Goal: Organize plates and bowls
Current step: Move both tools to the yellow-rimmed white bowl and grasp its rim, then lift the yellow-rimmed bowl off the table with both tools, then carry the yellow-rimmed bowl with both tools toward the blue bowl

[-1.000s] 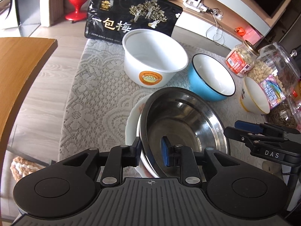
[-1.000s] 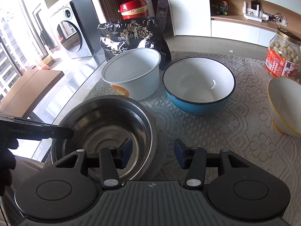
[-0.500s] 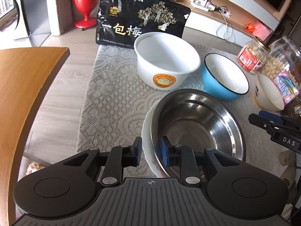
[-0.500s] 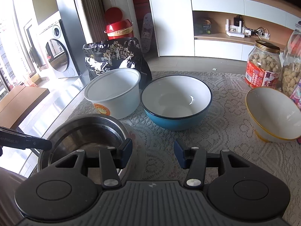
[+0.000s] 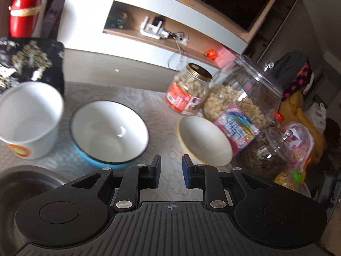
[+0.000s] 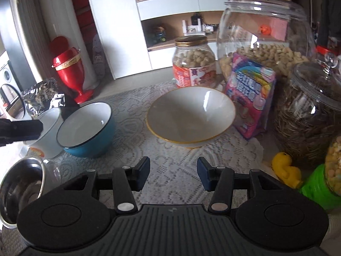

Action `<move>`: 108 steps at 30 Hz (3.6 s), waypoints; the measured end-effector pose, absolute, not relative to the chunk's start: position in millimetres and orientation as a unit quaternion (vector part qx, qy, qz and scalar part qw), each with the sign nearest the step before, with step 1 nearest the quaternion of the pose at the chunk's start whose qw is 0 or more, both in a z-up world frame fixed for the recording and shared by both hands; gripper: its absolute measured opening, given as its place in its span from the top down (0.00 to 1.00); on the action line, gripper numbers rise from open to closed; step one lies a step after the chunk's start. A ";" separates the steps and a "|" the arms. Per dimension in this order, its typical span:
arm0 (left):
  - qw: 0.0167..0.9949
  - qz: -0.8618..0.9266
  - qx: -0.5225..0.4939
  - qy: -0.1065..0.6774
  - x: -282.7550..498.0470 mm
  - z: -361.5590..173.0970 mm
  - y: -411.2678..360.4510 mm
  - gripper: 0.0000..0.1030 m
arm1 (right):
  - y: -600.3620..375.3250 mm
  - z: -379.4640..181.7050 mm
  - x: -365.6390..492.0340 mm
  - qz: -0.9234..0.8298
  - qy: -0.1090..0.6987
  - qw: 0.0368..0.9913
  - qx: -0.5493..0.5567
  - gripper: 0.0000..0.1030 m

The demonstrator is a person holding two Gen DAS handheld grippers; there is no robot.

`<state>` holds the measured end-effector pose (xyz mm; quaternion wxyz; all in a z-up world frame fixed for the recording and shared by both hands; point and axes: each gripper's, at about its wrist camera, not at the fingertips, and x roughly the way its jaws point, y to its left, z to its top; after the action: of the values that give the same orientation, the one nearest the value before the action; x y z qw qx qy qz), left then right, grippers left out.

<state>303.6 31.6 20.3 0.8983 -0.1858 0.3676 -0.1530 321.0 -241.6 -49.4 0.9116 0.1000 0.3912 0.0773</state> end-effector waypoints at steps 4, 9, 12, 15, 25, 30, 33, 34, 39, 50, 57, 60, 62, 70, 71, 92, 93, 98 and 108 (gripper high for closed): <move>0.872 -0.153 -0.222 0.408 354.9 -14.3 -21.3 0.77 | -264.9 -50.7 346.0 0.040 0.395 0.911 0.116 0.53; 0.867 -0.115 -0.227 0.429 399.8 -33.5 -42.5 0.77 | -275.4 -63.2 395.7 -0.007 0.404 0.909 0.099 0.65; 0.875 -0.088 -0.221 0.423 414.1 -41.2 -46.2 0.77 | -274.5 -69.0 417.6 -0.026 0.397 0.914 0.083 0.68; 0.871 -0.089 -0.218 0.432 427.1 -51.7 -50.8 0.77 | -270.9 -78.9 439.7 -0.032 0.401 0.912 0.076 0.68; 0.841 -0.097 -0.225 0.481 452.5 -83.4 -65.7 0.81 | -282.1 -117.5 462.9 0.020 0.438 0.888 0.137 0.75; 0.834 -0.092 -0.212 0.500 457.6 -85.8 -70.0 0.82 | -279.0 -117.4 461.6 0.031 0.439 0.889 0.127 0.78; 0.836 -0.104 -0.191 0.504 449.4 -85.9 -69.7 0.82 | -275.7 -112.5 455.8 0.037 0.440 0.891 0.111 0.78; 0.835 -0.106 -0.184 0.507 445.6 -85.7 -69.4 0.82 | -274.1 -109.7 452.3 0.041 0.440 0.891 0.106 0.79; 0.839 -0.127 -0.153 0.507 407.0 -78.5 -63.0 0.77 | -269.4 -92.6 422.1 0.066 0.437 0.892 0.097 0.79; 0.861 -0.139 -0.112 0.476 301.6 -45.2 -29.8 0.77 | -247.8 -75.4 326.2 0.140 0.421 0.892 0.087 0.79; 0.866 -0.106 -0.103 0.477 261.0 -49.5 -2.5 0.78 | -215.3 -88.8 293.7 0.181 0.432 0.881 0.074 0.79; 0.854 -0.101 -0.115 0.497 258.2 -62.5 2.8 0.79 | -211.6 -100.4 292.7 0.183 0.449 0.871 0.075 0.79; 0.857 -0.106 -0.114 0.491 255.1 -65.3 2.0 0.79 | -212.3 -102.8 290.0 0.180 0.449 0.872 0.076 0.79; 0.854 -0.098 -0.153 0.488 252.5 -82.0 6.3 0.79 | -207.6 -113.8 281.0 0.184 0.440 0.875 0.079 0.79; 0.854 -0.097 -0.152 0.488 252.7 -82.0 5.8 0.78 | -207.1 -113.9 280.5 0.184 0.437 0.877 0.077 0.78; 0.852 -0.106 -0.130 0.496 253.2 -79.9 -1.1 0.75 | -209.0 -115.2 281.2 0.189 0.441 0.874 0.080 0.78; 0.852 -0.109 -0.127 0.496 252.5 -79.6 -1.5 0.75 | -209.2 -114.4 280.2 0.189 0.441 0.874 0.078 0.78; 0.854 -0.120 -0.121 0.492 249.8 -81.4 -3.0 0.76 | -212.1 -114.3 276.7 0.185 0.442 0.875 0.074 0.78; 0.852 -0.129 -0.109 0.495 246.0 -66.8 5.3 0.80 | -213.0 -114.8 276.5 0.186 0.441 0.875 0.074 0.77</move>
<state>246.0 5.3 -66.8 0.8521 -0.1090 0.4954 -0.1287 276.5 -213.0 -114.8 0.8750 0.0738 0.4408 0.1864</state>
